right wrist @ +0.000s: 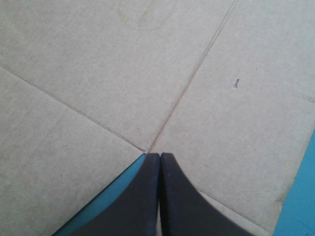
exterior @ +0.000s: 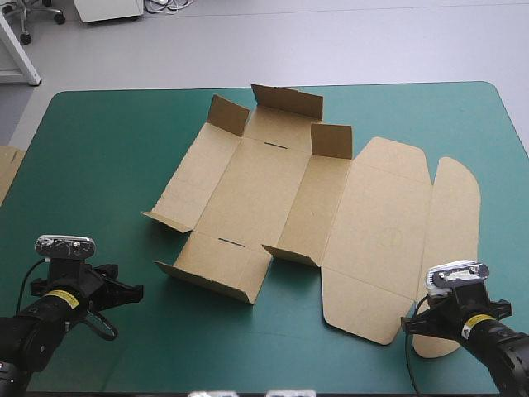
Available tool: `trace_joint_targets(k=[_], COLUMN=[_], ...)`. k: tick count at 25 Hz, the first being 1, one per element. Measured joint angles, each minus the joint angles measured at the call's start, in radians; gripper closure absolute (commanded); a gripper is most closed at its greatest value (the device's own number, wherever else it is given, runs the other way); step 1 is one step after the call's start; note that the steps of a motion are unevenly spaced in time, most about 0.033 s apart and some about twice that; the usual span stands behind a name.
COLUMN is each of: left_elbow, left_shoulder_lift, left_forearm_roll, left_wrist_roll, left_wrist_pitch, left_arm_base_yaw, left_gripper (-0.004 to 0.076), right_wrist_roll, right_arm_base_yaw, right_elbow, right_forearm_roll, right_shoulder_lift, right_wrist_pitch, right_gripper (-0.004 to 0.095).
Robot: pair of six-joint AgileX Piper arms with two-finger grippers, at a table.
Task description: Fold the box
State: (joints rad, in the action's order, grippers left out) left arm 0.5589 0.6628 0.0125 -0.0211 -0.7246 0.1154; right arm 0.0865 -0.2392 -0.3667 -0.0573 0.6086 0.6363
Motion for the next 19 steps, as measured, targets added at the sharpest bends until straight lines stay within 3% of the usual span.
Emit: trace_joint_targets(k=[4,6,10,13,17,19], left_elbow=[0.0,0.0,0.0,0.0,0.0,0.0], left_shoulder_lift=[0.0,0.0,0.0,0.0,0.0,0.0], left_forearm_roll=[0.0,0.0,-0.003,-0.005,-0.005,-0.007], left_wrist_roll=[0.0,0.0,0.0,0.0,0.0,0.0], left_wrist_pitch=[0.001,0.003,0.006,0.008,0.008,0.009], left_arm_base_yaw=[0.0,0.0,0.0,0.0,0.0,0.0], left_gripper=[0.0682,0.0682,0.0682,0.0682,0.0682,0.0638], right_wrist_roll=[-0.048,-0.068,-0.075,-0.076,-0.076,-0.076], right_arm_base_yaw=[0.0,0.0,0.0,0.0,0.0,0.0], right_elbow=[-0.018,-0.022,-0.023,-0.023,-0.023,-0.023], right_forearm_roll=[0.013,0.018,0.018,0.018,0.018,0.018], right_shoulder_lift=[0.0,0.0,0.0,0.0,0.0,0.0], right_wrist_pitch=[0.028,0.044,0.053,0.053,0.053,0.053], right_gripper=[0.0677,0.0659,0.0751,0.0919,0.0928,0.0928])
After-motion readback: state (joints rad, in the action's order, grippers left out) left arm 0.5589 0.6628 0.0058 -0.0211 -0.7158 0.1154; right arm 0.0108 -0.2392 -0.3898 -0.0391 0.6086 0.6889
